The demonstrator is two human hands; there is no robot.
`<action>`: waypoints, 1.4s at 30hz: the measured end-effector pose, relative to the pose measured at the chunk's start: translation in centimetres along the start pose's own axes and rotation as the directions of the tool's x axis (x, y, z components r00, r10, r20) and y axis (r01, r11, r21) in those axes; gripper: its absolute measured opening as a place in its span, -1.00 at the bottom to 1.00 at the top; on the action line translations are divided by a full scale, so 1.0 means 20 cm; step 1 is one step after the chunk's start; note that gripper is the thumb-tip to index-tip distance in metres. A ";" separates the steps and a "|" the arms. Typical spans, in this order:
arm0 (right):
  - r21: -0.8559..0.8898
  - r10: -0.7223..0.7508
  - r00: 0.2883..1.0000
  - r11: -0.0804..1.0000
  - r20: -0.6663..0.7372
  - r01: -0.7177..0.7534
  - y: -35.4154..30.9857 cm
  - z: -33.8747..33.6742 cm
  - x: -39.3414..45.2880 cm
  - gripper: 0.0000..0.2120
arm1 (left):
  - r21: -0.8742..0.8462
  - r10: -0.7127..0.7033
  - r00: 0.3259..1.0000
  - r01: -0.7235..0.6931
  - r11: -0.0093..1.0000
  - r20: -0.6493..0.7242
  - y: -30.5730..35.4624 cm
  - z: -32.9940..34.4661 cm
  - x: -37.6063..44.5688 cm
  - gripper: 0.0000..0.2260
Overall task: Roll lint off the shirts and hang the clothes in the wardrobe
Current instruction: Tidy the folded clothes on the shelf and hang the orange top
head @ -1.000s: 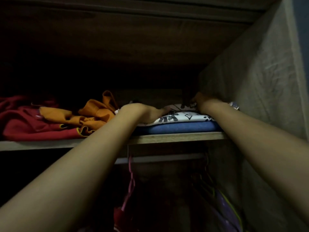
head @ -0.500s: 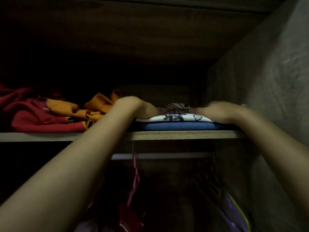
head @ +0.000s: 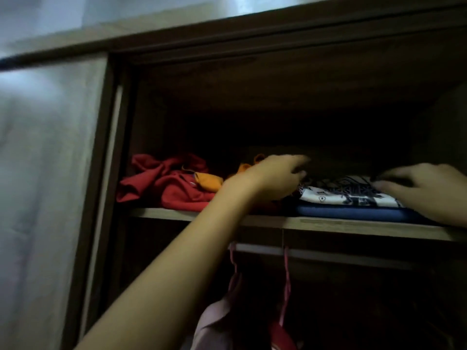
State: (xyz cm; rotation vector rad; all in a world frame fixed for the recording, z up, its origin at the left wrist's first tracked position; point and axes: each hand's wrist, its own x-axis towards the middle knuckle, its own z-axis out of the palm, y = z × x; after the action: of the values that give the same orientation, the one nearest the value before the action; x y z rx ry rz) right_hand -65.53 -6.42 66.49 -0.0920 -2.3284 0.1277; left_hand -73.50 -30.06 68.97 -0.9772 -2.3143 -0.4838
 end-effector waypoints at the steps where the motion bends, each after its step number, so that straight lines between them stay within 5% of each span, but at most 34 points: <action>1: -0.005 -0.080 0.997 0.997 -0.010 0.080 -0.07 -0.01 -0.03 -0.37 | 0.013 0.009 0.999 -0.008 1.000 -0.040 -0.05 -0.07 -0.03 -0.58; 8: 0.035 -0.385 0.923 0.922 -0.011 0.385 -0.51 0.04 0.03 -0.37 | 0.134 -0.274 0.956 0.259 0.957 0.108 -0.29 -0.34 -0.21 -0.20; 12: 0.043 -0.493 0.869 0.870 0.048 0.491 -0.68 0.13 0.13 -0.26 | 0.097 -0.284 0.946 0.271 0.958 0.155 -0.40 -0.32 -0.28 0.00; 15: -0.050 -0.490 0.869 0.868 0.064 0.493 -0.78 0.21 0.20 -0.19 | 0.084 -0.315 0.943 0.307 0.948 0.108 -0.50 -0.29 -0.27 0.00; 18: -0.113 -0.421 0.898 0.894 0.124 0.435 -0.86 0.27 0.27 -0.12 | 0.078 -0.323 0.943 0.329 0.941 -0.080 -0.60 -0.23 -0.24 0.01; 23: -0.119 -0.452 0.878 0.874 0.159 0.471 -0.96 0.37 0.36 -0.56 | 0.076 -0.324 0.942 0.330 0.941 -0.088 -0.66 -0.12 -0.25 0.19; 30: 0.002 -0.376 0.888 0.921 0.265 0.390 -0.91 0.22 0.46 -0.60 | 0.012 -0.382 0.916 0.386 0.922 -0.123 -0.69 -0.11 -0.23 0.01; 37: 0.326 -0.266 0.963 0.914 0.028 0.243 -0.86 0.17 0.56 -0.78 | -0.035 -0.390 0.910 0.389 0.921 -0.145 -0.69 -0.10 -0.23 -0.07; 42: 0.487 0.002 0.960 0.862 -0.280 0.140 -0.89 0.09 0.53 -0.63 | -0.009 -0.412 0.900 0.414 0.910 -0.142 -0.64 -0.11 -0.24 -0.13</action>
State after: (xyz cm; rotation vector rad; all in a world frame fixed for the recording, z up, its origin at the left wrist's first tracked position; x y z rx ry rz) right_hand -74.60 -23.07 74.95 0.2259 -1.9507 0.6437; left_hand -79.37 -42.28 66.26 -0.4156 -2.3901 -0.6724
